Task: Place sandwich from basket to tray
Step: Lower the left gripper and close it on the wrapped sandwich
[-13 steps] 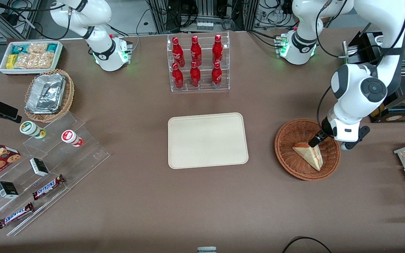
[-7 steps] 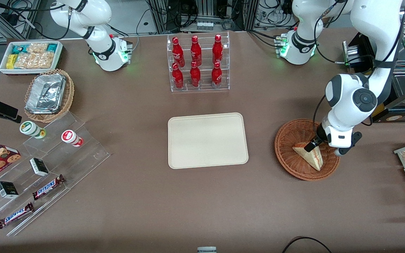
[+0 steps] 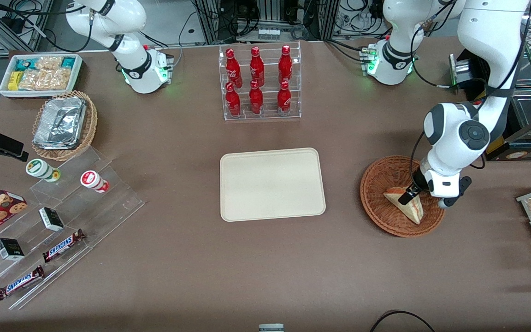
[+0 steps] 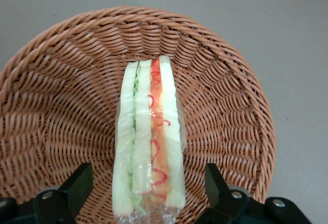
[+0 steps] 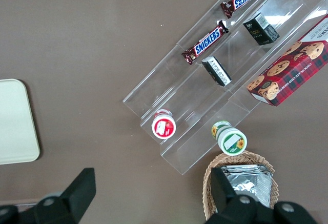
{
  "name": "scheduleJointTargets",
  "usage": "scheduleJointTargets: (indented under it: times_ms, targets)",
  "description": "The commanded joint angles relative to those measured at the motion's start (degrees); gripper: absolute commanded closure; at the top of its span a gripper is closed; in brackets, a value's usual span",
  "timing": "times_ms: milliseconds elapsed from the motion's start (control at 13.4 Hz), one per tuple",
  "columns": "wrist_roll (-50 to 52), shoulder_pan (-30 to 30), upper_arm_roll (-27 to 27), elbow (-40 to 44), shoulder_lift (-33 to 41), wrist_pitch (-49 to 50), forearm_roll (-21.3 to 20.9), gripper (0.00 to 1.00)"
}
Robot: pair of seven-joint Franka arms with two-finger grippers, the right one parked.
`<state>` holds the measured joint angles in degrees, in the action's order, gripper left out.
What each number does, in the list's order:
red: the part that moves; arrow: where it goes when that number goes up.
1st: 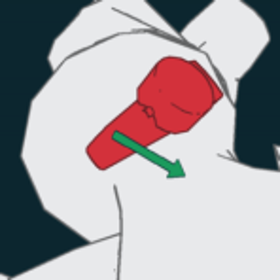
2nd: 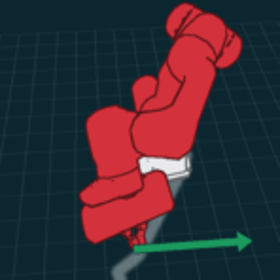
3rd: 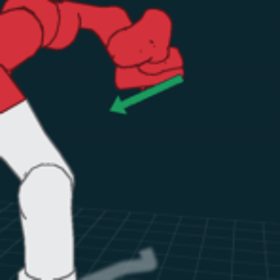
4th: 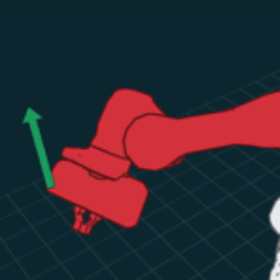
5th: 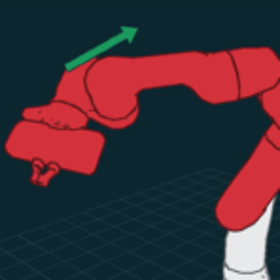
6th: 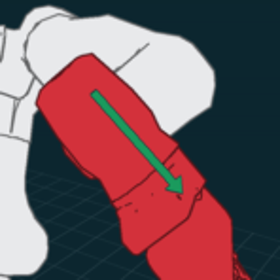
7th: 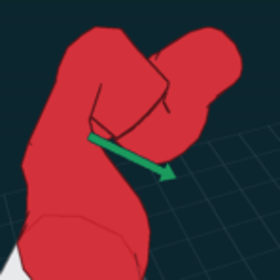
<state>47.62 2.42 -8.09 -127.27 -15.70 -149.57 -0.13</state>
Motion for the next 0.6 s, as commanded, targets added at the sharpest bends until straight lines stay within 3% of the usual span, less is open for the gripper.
scheduleJointTargets:
  times_ms: [0,75,374,523]
  targets:
    - [1.34,0.39,-0.43,0.62,-1.44,-1.43,-0.66,0.86]
    - [1.17,0.39,-0.43,0.62,-1.44,-1.43,-1.09,1.0]
    - [0.64,-0.14,-0.43,1.67,0.22,0.32,-1.19,1.0]
    - [0.55,-1.01,-0.52,7.09,1.37,8.54,-1.27,1.0]
